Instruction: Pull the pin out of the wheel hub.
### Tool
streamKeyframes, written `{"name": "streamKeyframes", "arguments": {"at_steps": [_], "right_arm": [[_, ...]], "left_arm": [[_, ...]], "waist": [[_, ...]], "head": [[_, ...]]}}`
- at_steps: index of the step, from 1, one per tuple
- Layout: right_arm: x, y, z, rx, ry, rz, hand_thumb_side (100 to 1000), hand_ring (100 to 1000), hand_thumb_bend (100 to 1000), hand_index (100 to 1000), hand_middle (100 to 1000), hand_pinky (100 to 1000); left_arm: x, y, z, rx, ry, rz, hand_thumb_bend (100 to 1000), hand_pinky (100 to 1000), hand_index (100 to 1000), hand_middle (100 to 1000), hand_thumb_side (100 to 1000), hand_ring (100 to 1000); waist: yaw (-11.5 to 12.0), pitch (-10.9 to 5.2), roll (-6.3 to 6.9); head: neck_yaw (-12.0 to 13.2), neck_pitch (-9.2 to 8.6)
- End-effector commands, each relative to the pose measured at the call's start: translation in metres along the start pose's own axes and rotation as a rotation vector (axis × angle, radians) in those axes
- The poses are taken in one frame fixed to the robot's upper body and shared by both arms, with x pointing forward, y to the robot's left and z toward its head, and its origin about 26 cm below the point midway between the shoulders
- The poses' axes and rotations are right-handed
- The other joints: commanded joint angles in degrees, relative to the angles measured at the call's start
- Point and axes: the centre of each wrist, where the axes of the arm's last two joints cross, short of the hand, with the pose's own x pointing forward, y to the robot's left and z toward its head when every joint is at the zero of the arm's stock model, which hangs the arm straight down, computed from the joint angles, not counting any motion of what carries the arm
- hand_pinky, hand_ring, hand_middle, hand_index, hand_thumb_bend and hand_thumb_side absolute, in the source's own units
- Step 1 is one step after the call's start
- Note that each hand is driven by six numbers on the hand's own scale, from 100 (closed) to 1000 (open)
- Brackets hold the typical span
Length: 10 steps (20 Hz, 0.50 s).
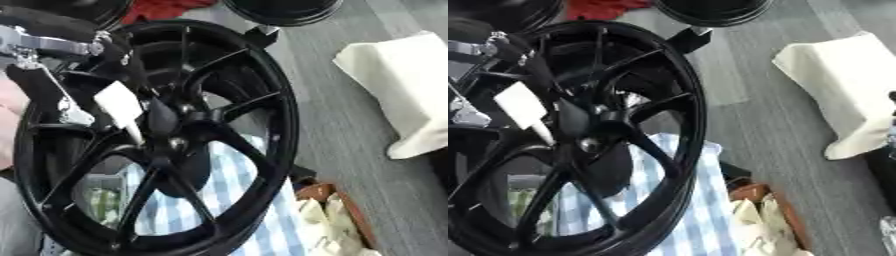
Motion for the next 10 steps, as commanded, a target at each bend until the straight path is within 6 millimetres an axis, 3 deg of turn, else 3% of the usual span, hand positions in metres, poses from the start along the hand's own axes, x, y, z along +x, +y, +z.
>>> {"name": "streamKeyframes", "arguments": {"at_steps": [1, 10], "right_arm": [[0.0053, 0.0004, -0.0044, 0.001, -0.02, -0.011, 473, 719, 100, 647, 753, 819], [0.0052, 0.0005, -0.0041, -0.008, -0.016, -0.013, 474, 721, 100, 647, 754, 819]], "left_arm": [[-0.0004, 0.0033, 0.0045, -0.068, -0.031, -0.073, 296, 810, 809, 741, 162, 789], [-0.0006, 0.0041, 0.0052, -0.064, -0.024, -0.078, 100, 737, 512, 505, 100, 656]], "waist": [[-0.09, -0.74, -0.11], [-0.09, -0.72, -0.21]], "head": [[0.1, -0.75], [0.16, -0.71]]}}
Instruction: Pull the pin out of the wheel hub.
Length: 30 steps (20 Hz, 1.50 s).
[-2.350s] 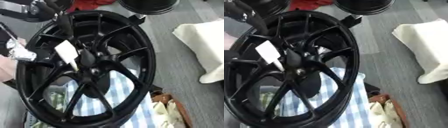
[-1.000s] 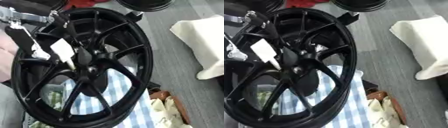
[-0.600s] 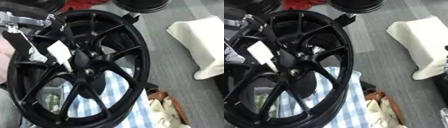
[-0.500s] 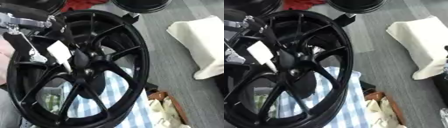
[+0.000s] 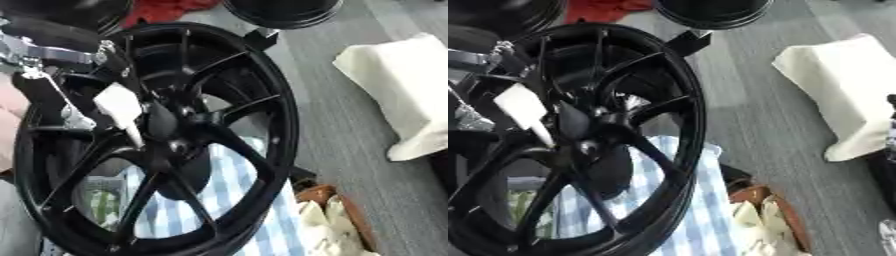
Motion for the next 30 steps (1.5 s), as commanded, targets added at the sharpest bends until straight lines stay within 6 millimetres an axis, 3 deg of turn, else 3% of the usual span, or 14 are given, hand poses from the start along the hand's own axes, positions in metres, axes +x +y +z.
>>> {"name": "streamKeyframes", "arguments": {"at_steps": [1, 9, 16, 23, 30], "right_arm": [[0.005, -0.001, -0.005, -0.003, -0.025, -0.002, 475, 721, 100, 647, 755, 819], [0.005, -0.002, -0.004, -0.01, -0.021, 0.002, 474, 721, 100, 648, 755, 819], [0.005, -0.006, -0.003, -0.021, -0.026, 0.017, 469, 722, 100, 647, 755, 820], [0.004, -0.009, -0.003, -0.03, -0.034, 0.031, 465, 722, 100, 648, 755, 820], [0.005, -0.01, -0.004, -0.037, -0.039, 0.035, 465, 723, 100, 648, 755, 820]], "left_arm": [[0.002, 0.009, 0.01, -0.049, -0.025, -0.077, 100, 730, 490, 496, 100, 648], [0.018, 0.038, 0.045, 0.074, -0.022, -0.104, 100, 715, 424, 477, 128, 628], [0.018, 0.062, 0.11, 0.266, 0.045, -0.034, 100, 715, 430, 476, 132, 618], [-0.012, 0.043, 0.177, 0.44, 0.223, 0.107, 100, 712, 439, 477, 151, 613], [-0.044, 0.0, 0.228, 0.557, 0.41, 0.268, 100, 705, 450, 476, 190, 606]], "waist": [[-0.05, -0.73, -0.24], [0.36, -0.99, -0.33], [1.23, -1.19, -0.46], [2.22, -1.23, -0.6], [2.9, -1.13, -0.81]], "head": [[0.13, -0.65], [-0.1, -0.44], [-0.56, -0.55], [-0.37, -0.49], [-0.38, -0.89]]}}
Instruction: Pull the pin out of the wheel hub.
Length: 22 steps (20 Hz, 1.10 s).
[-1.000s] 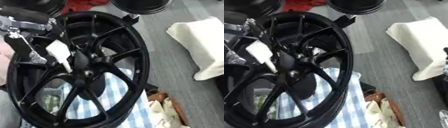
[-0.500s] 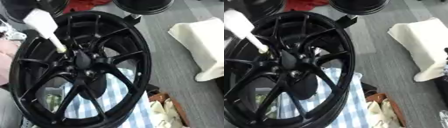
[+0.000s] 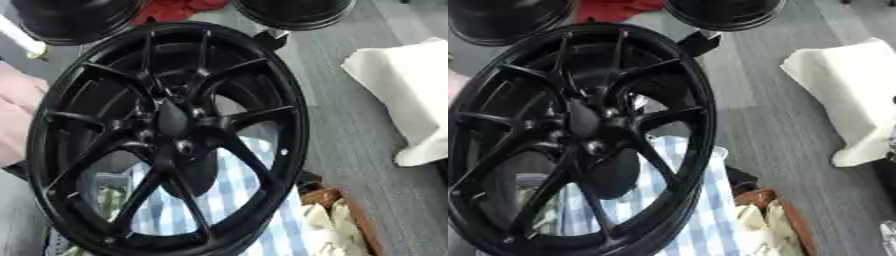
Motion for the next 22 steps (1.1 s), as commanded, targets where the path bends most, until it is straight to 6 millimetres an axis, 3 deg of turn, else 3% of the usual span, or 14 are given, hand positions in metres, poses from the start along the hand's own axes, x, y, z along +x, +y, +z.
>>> {"name": "streamKeyframes", "arguments": {"at_steps": [1, 7, 12, 14, 15, 17, 20, 22], "right_arm": [[0.005, -0.002, -0.006, 0.0, -0.035, 0.009, 465, 723, 100, 648, 755, 820], [0.005, -0.003, -0.006, -0.009, -0.039, 0.011, 464, 723, 100, 648, 756, 820], [0.006, -0.002, -0.007, -0.013, -0.043, 0.008, 465, 723, 100, 648, 756, 820], [0.006, -0.002, -0.007, -0.013, -0.043, 0.007, 464, 723, 100, 648, 756, 819], [0.006, -0.002, -0.007, -0.014, -0.043, 0.007, 465, 723, 100, 648, 756, 820], [0.006, -0.002, -0.007, -0.016, -0.042, 0.006, 467, 723, 100, 648, 756, 820], [0.006, -0.001, -0.007, -0.015, -0.041, 0.004, 468, 723, 100, 648, 756, 820], [0.006, -0.001, -0.007, -0.015, -0.04, 0.003, 468, 723, 100, 648, 756, 820]], "left_arm": [[-0.012, 0.018, 0.032, 0.081, 0.096, 0.0, 100, 705, 451, 477, 190, 606], [-0.054, 0.001, 0.068, 0.156, 0.27, 0.093, 100, 703, 470, 481, 204, 604], [-0.08, -0.025, 0.089, 0.16, 0.4, 0.139, 100, 726, 540, 546, 179, 638], [-0.088, -0.033, 0.095, 0.159, 0.43, 0.162, 100, 760, 647, 642, 153, 705], [-0.09, -0.037, 0.097, 0.16, 0.443, 0.173, 100, 787, 785, 736, 135, 760], [-0.095, -0.041, 0.102, 0.149, 0.466, 0.189, 100, 825, 874, 816, 259, 821], [-0.097, -0.045, 0.103, 0.129, 0.47, 0.199, 116, 836, 908, 840, 436, 836], [-0.097, -0.045, 0.104, 0.121, 0.464, 0.204, 123, 833, 902, 837, 447, 833]], "waist": [[0.15, -1.07, -0.17], [0.29, -0.78, -0.41], [0.39, -0.49, -0.54], [0.41, -0.43, -0.62], [0.44, -0.42, -0.65], [0.52, -0.39, -0.68], [0.63, -0.42, -0.7], [0.68, -0.46, -0.7]], "head": [[0.13, -0.84], [0.21, -0.73], [0.05, -0.95], [-0.03, -1.0], [-0.06, -1.02], [-0.16, -1.1], [-0.23, -1.27], [-0.32, -1.41]]}}
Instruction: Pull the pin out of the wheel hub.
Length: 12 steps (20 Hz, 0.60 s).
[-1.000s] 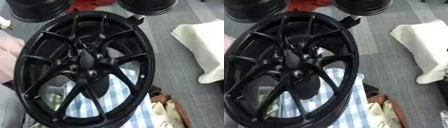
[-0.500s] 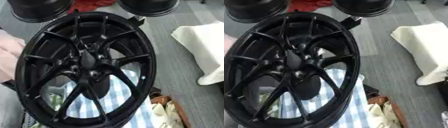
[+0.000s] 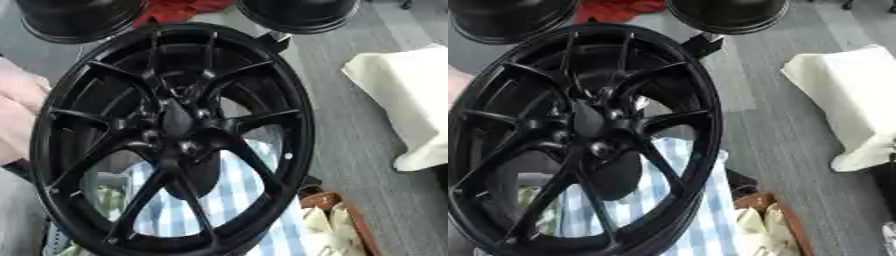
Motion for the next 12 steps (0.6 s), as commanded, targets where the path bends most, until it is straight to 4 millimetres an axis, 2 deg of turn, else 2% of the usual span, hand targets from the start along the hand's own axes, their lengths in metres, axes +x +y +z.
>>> {"name": "streamKeyframes", "arguments": {"at_steps": [1, 8, 12], "right_arm": [[0.0053, -0.0016, -0.005, 0.003, -0.028, 0.003, 468, 723, 100, 648, 756, 820], [0.0052, -0.0019, -0.0049, 0.0, -0.029, 0.003, 469, 724, 100, 649, 757, 821], [0.0052, -0.0024, -0.0052, -0.001, -0.031, 0.004, 468, 724, 100, 649, 757, 821]], "left_arm": [[0.0053, 0.0185, 0.0104, 0.021, 0.0, -0.029, 117, 831, 900, 836, 450, 832], [0.0065, 0.0192, 0.0099, 0.03, -0.013, -0.022, 100, 820, 882, 816, 438, 819], [0.0137, 0.0192, 0.0076, 0.062, -0.073, -0.009, 100, 800, 855, 787, 455, 794]], "waist": [[0.17, -0.8, 0.06], [0.05, -0.87, 0.17], [0.11, -0.89, 0.08]], "head": [[-0.23, -1.0], [-0.31, -1.2], [-0.37, -1.18]]}}
